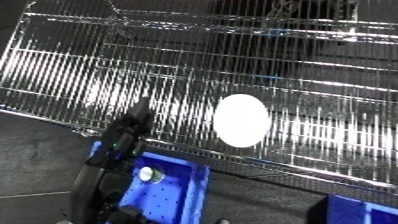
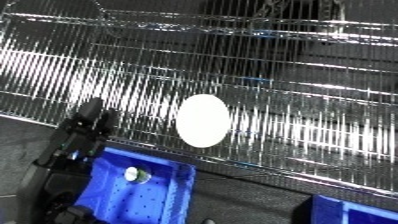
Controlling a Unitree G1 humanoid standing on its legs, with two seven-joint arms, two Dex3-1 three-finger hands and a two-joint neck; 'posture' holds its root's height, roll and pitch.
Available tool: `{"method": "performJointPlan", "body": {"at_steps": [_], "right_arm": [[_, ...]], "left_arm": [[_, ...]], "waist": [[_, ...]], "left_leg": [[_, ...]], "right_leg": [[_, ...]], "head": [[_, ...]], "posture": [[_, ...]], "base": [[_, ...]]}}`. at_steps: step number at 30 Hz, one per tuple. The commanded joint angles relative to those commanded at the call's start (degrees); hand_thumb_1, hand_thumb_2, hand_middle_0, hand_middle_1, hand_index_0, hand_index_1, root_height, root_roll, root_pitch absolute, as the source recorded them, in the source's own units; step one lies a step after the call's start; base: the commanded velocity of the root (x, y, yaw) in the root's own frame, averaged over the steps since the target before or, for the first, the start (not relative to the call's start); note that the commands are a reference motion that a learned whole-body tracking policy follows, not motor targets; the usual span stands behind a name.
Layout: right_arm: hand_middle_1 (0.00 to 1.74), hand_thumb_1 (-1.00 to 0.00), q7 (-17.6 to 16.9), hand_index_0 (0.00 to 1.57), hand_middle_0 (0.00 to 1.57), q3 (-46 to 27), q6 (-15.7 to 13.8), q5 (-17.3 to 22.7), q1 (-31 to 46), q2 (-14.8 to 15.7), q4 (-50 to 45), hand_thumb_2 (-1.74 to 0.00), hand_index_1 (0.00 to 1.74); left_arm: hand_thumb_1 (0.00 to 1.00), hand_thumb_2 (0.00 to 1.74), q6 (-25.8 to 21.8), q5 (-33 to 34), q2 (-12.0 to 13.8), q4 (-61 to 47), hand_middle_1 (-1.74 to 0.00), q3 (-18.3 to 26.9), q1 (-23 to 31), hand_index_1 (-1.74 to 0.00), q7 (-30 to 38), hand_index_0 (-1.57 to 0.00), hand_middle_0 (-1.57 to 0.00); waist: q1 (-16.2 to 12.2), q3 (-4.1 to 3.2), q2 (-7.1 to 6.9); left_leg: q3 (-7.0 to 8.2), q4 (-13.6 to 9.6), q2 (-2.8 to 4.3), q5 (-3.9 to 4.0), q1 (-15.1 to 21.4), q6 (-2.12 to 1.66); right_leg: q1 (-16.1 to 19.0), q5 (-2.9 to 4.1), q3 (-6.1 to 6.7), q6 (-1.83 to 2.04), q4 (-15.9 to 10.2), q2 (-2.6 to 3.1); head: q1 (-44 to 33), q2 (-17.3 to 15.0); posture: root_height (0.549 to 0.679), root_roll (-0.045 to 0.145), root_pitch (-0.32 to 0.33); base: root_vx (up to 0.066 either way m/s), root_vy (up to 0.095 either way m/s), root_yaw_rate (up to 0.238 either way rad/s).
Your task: Pick up the object and place it into the box
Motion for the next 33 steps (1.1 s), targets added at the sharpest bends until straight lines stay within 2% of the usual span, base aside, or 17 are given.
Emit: {"method": "performJointPlan", "body": {"at_steps": [8,18,33], "right_arm": [[0.0,0.0,0.49,0.0,0.0,1.29,0.24,-0.8,-1.09,0.68,-0.59,0.0,0.0],[0.0,0.0,-0.49,0.0,0.0,2.18,0.99,-0.98,-1.84,0.82,-2.18,0.0,0.0],[0.0,0.0,-1.71,0.0,0.0,4.15,2.03,-0.84,-3.29,1.03,-4.9,0.0,0.0]], "left_arm": [[0.0,0.0,-1.45,1.24,-2.24,7.86,0.0,-1.44,-6.06,0.0,2.65,0.0,0.0],[0.0,0.0,-0.61,1.73,-3.62,11.08,0.0,-1.82,-9.64,0.0,4.17,0.0,0.0],[0.0,0.0,1.92,3.71,-5.73,22.0,0.0,-4.39,-16.42,0.0,5.2,0.0,0.0]], "waist": [[-2.18,0.0,-1.54],[-3.7,0.0,-2.26],[-6.56,0.0,-4.08]], "left_leg": [[0.84,0.92,1.32,-0.56,-0.1,0.03],[1.39,1.57,1.86,-0.94,-1.2,-0.09],[2.15,3.54,3.0,-2.11,-3.59,-0.09]], "right_leg": [[-0.66,0.18,1.24,0.04,0.13,0.98],[-2.08,0.43,1.76,0.15,0.29,1.49],[-4.45,0.83,2.87,0.41,0.62,2.8]], "head": [[-2.81,0.66],[-3.3,2.01],[-4.3,4.98]], "posture": [[0.642,0.006,0.076],[0.64,0.004,0.09],[0.638,-0.006,0.116]], "base": [[-0.003,0.023,-0.157],[-0.005,0.014,-0.061],[0.003,0.007,-0.07]]}}
